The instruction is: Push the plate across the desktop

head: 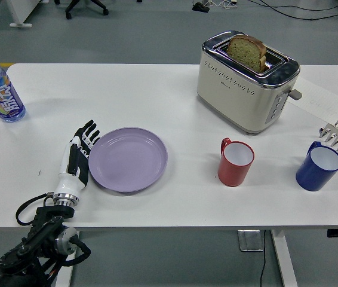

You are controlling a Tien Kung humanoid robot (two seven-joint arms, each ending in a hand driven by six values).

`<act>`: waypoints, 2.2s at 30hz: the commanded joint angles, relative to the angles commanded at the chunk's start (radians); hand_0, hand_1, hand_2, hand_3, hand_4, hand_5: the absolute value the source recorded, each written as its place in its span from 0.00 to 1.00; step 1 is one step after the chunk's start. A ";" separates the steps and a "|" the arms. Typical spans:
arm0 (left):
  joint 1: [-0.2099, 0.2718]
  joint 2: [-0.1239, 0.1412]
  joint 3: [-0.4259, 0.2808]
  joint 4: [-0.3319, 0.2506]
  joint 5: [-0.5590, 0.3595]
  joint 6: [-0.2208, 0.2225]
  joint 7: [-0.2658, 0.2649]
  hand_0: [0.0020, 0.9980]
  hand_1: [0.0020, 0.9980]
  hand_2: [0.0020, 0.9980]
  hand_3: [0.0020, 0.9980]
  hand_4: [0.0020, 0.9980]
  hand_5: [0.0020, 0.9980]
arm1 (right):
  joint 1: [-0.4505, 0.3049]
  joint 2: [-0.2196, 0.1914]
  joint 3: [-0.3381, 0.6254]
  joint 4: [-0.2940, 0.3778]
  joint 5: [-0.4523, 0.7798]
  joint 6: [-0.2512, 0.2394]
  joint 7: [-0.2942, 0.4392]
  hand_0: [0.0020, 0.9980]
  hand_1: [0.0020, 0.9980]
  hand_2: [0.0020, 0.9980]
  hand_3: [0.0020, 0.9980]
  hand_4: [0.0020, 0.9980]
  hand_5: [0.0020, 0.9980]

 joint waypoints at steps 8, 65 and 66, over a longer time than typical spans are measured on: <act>-0.010 0.000 0.032 0.002 -0.013 -0.011 0.001 0.87 0.90 0.92 0.85 0.46 1.00 | 0.003 -0.001 -0.003 0.000 0.001 0.001 0.002 0.61 0.55 0.63 0.63 0.13 0.36; -0.047 0.000 0.271 -0.042 -0.085 -0.037 -0.032 0.86 0.88 0.91 0.85 0.45 1.00 | -0.001 0.004 -0.002 0.000 -0.004 0.002 -0.002 0.61 0.55 0.63 0.63 0.13 0.36; -0.046 0.000 0.273 -0.044 -0.086 -0.037 -0.034 0.86 0.88 0.91 0.85 0.45 1.00 | -0.002 0.004 -0.002 0.000 -0.004 0.002 -0.002 0.61 0.55 0.63 0.63 0.13 0.36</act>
